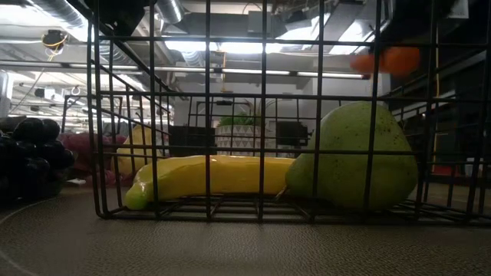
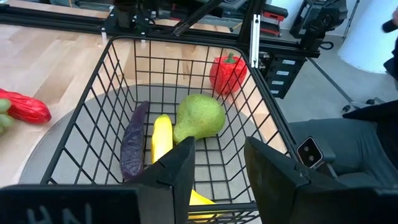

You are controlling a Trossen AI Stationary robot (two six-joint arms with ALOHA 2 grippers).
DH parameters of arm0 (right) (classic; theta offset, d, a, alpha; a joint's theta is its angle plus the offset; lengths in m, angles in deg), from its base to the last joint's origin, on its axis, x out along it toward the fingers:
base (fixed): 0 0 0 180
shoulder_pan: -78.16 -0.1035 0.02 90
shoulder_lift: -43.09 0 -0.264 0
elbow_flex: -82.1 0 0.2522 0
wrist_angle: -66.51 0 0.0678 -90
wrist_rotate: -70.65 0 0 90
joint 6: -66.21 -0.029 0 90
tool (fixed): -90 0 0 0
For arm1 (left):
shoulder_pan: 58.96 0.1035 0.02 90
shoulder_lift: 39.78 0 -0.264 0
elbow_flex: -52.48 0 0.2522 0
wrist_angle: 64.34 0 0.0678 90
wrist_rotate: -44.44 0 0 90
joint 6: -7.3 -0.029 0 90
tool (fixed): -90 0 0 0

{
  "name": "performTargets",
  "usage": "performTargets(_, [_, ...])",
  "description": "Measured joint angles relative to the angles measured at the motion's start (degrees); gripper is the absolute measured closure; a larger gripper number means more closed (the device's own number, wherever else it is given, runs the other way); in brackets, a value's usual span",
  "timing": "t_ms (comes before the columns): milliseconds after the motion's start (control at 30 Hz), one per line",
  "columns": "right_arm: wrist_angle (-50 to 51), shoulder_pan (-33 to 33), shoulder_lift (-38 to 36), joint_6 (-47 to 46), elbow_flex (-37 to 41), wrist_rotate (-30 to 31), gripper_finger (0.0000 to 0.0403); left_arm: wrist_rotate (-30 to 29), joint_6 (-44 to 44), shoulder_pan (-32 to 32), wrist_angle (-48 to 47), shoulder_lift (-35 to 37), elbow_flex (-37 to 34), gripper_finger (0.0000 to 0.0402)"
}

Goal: Build produce basket
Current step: Put the orange tangerines into the black wire basket

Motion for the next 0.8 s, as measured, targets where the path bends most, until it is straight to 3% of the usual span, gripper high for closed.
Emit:
performTargets(133, [-9.8, 0.0, 0.0, 11.2, -3.6, 1.6, 0.0401, 0.0, 0.0, 0.0, 0.0, 0.0, 0.0, 0.0268])
performTargets(267, [-28.0, 0.0, 0.0, 23.4, -3.9, 2.4, 0.0399, -0.8, 0.0, 0.4, 0.0, 0.0, 0.0, 0.0268])
performTargets(333, [-36.4, 0.0, 0.1, 31.0, -3.0, 0.2, 0.0398, -1.2, 0.0, 0.4, 0.0, 0.0, 0.0, 0.0268])
performTargets(400, [-41.9, 0.0, 0.2, 36.8, -2.4, -5.8, 0.0398, -1.3, 0.0, 0.4, 0.0, 0.0, 0.0, 0.0268])
performTargets(533, [-47.9, -0.1, 0.3, 39.8, -2.0, -16.5, 0.0397, -1.3, 0.0, 0.4, 0.0, 0.0, 0.0, 0.0268])
performTargets(800, [-49.7, 0.3, 2.4, 39.7, -1.9, -16.8, 0.0392, -1.3, 0.0, 0.4, 0.0, 0.0, 0.0, 0.0268])
